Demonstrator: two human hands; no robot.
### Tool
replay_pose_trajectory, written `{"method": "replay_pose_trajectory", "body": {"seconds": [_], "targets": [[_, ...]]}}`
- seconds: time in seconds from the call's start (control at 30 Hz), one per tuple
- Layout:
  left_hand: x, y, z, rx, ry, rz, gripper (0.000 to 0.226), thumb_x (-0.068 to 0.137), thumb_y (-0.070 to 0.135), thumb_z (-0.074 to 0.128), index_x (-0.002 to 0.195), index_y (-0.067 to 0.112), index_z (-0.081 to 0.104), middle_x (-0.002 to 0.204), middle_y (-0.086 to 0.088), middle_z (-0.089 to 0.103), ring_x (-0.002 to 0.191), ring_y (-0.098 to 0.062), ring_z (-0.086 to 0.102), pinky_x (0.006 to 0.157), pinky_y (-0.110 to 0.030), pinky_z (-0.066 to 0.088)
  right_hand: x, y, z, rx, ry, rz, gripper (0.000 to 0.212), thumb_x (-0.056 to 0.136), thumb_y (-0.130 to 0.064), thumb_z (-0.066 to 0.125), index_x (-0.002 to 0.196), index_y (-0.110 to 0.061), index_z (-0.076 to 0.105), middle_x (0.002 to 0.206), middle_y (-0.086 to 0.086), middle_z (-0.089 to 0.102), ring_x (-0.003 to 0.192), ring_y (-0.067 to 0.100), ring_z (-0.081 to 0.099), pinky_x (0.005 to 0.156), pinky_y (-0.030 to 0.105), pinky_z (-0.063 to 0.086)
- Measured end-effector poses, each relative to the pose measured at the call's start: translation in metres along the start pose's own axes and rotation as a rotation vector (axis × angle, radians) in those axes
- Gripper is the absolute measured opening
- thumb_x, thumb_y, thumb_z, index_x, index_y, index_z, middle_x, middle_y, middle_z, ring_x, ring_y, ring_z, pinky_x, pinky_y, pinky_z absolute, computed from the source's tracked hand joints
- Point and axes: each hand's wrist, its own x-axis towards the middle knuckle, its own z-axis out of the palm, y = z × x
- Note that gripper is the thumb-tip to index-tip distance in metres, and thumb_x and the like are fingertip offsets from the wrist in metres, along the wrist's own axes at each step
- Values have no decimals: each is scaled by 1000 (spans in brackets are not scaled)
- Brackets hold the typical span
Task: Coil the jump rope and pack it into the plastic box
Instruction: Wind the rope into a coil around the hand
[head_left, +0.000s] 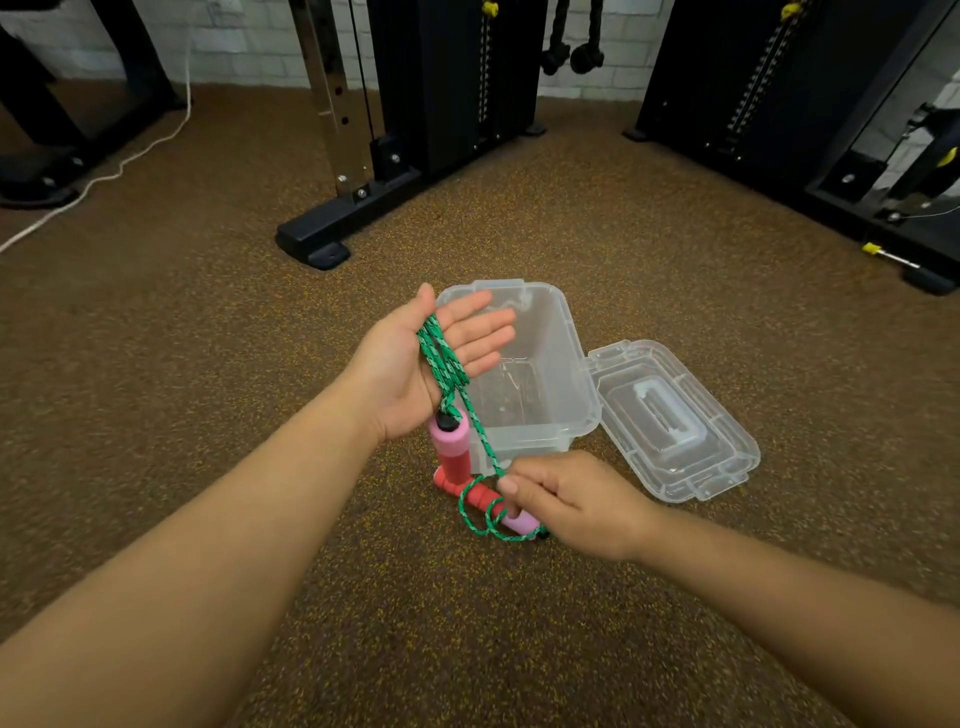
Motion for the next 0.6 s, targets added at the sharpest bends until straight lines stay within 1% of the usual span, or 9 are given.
{"method": "replay_pose_trajectory", "body": {"seconds": [0.1, 0.17, 0.23, 0.3, 0.33, 0.37, 0.43, 0.5, 0.6], "targets": [[2, -2, 0, 68, 20, -15, 65, 100, 48, 14, 130, 5, 52, 123, -15, 64, 109, -23, 65, 95, -33, 49, 2, -22, -6, -97, 11, -177, 28, 96, -43, 42, 72, -29, 44, 58, -12, 43, 55, 7, 40, 52, 27, 28], [3, -4, 0, 126, 17, -59, 73, 97, 55, 10, 129, 4, 52, 123, -16, 63, 110, -24, 63, 97, -33, 46, 5, -32, -13, -77, 48, -237, 25, 96, -35, 47, 73, -31, 39, 57, -14, 40, 54, 7, 38, 54, 26, 28], [2, -5, 0, 173, -4, -120, 87, 92, 65, 4, 127, 2, 53, 119, -20, 64, 109, -26, 63, 98, -35, 45, 9, -40, -23, 19, 88, -242, 18, 93, -32, 46, 75, -28, 49, 61, -15, 46, 56, 6, 44, 54, 28, 35], [0, -6, 0, 223, -43, -185, 100, 85, 74, 1, 124, 0, 56, 116, -23, 66, 105, -30, 65, 93, -38, 48, 15, -44, -34, 107, 136, -240, 15, 89, -29, 46, 82, -26, 59, 68, -18, 55, 63, 3, 53, 59, 28, 43], [-1, -7, 0, 255, -68, -211, 106, 82, 77, 0, 122, -1, 58, 113, -24, 66, 101, -31, 66, 89, -38, 50, 18, -44, -40, 144, 162, -236, 15, 90, -26, 47, 85, -25, 61, 75, -16, 62, 71, 4, 59, 65, 30, 48], [-2, -9, 0, 289, -100, -234, 110, 80, 79, -2, 121, -2, 60, 109, -25, 67, 99, -33, 66, 88, -38, 51, 21, -43, -46, 173, 188, -223, 15, 90, -25, 47, 86, -22, 61, 84, -9, 68, 79, 12, 64, 70, 35, 51], [-4, -10, 0, 360, -166, -270, 118, 76, 81, -7, 119, -6, 60, 107, -28, 66, 99, -35, 64, 94, -40, 46, 26, -41, -59, 150, 265, -192, 19, 92, -30, 47, 88, -17, 61, 85, 2, 69, 78, 20, 64, 70, 43, 50], [-6, -11, 1, 425, -236, -332, 124, 72, 84, -10, 119, -10, 57, 112, -33, 63, 98, -37, 64, 91, -39, 45, 31, -36, -70, 81, 329, -176, 22, 93, -31, 48, 88, -13, 60, 78, 6, 64, 72, 21, 59, 68, 43, 47], [-9, -10, 2, 479, -380, -459, 123, 68, 87, -2, 120, -7, 58, 106, -29, 68, 93, -34, 69, 84, -36, 53, 34, -30, -79, 52, 352, -137, 13, 94, -29, 49, 88, -21, 58, 77, 8, 63, 70, 23, 56, 68, 39, 45]]}}
